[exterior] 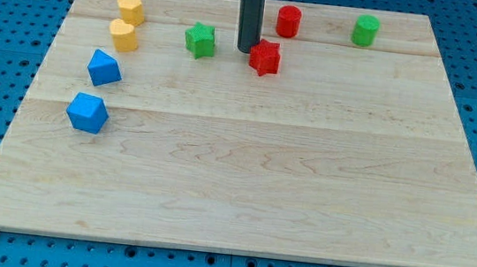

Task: Keep green circle in between green star and red star

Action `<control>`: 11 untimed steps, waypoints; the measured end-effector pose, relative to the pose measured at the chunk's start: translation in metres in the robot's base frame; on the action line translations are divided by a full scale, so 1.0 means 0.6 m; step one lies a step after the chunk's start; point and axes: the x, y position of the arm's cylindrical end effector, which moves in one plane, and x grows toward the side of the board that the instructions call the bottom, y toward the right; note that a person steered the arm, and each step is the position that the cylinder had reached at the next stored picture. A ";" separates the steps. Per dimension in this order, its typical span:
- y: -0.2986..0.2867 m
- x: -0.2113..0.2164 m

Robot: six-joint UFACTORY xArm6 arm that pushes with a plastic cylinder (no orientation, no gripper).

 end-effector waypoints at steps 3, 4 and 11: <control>0.159 0.000; 0.229 -0.003; 0.234 -0.013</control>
